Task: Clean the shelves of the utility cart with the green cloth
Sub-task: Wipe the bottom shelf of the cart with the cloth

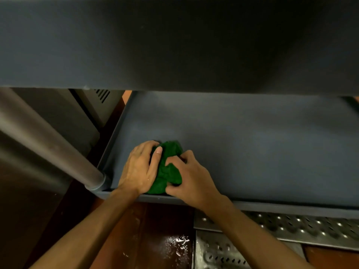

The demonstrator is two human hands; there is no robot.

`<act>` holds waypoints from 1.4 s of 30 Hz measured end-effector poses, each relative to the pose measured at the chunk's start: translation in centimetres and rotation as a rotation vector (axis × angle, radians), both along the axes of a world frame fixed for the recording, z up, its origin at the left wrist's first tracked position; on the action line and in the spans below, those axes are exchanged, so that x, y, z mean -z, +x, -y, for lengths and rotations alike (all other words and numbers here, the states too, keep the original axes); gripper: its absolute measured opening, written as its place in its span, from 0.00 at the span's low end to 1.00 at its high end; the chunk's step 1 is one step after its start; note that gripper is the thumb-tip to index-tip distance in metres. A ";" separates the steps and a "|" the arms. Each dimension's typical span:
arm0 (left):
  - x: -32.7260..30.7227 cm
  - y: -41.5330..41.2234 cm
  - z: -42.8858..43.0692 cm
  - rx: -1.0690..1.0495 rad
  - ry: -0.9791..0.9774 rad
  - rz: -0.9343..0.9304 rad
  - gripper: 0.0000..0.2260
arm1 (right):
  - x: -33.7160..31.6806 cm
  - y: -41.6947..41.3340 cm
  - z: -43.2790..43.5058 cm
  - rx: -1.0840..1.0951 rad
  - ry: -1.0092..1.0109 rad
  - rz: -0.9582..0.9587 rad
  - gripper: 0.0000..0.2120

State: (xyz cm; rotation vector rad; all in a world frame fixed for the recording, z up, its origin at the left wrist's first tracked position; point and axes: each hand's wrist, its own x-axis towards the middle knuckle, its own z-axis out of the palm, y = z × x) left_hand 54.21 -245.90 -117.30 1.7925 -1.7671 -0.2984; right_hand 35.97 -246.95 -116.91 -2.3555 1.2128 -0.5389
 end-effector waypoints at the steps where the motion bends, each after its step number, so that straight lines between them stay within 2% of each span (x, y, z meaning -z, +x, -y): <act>1: 0.0 0.0 -0.1 -0.002 -0.002 0.002 0.23 | 0.1 -0.6 0.2 0.008 0.003 -0.003 0.25; 8: -0.1 -0.2 -0.2 -0.014 -0.013 0.014 0.26 | -0.1 -9.2 1.8 0.106 0.069 -0.006 0.26; 17: 0.4 -0.1 -0.1 -0.020 -0.023 0.025 0.24 | -0.3 -22.9 2.7 0.475 0.037 0.016 0.27; 20: 0.5 -0.2 -0.2 -0.038 -0.034 0.007 0.24 | -0.2 -24.8 2.4 0.576 0.001 0.026 0.25; 25: -0.1 -1.8 -1.1 -0.039 -0.022 -0.055 0.23 | -1.0 -24.6 1.5 0.594 0.017 0.018 0.26; 31: -3.9 -8.2 -2.4 0.097 0.033 -0.230 0.27 | -5.7 -23.0 -0.6 0.473 0.098 0.156 0.28; 36: -10.2 -13.8 -4.5 0.346 0.292 -0.490 0.31 | -12.1 -19.8 -4.5 0.353 0.281 0.422 0.28; 38: -12.4 -15.3 -5.8 0.382 0.344 -0.539 0.32 | -14.6 -18.5 -6.4 0.298 0.331 0.475 0.26; 40: -14.3 -16.3 -7.1 0.372 0.344 -0.604 0.29 | -16.2 -17.5 -8.0 0.271 0.323 0.540 0.23; 42: -15.8 -17.0 -8.1 0.316 0.360 -0.810 0.23 | -17.3 -16.7 -9.0 0.283 0.321 0.658 0.22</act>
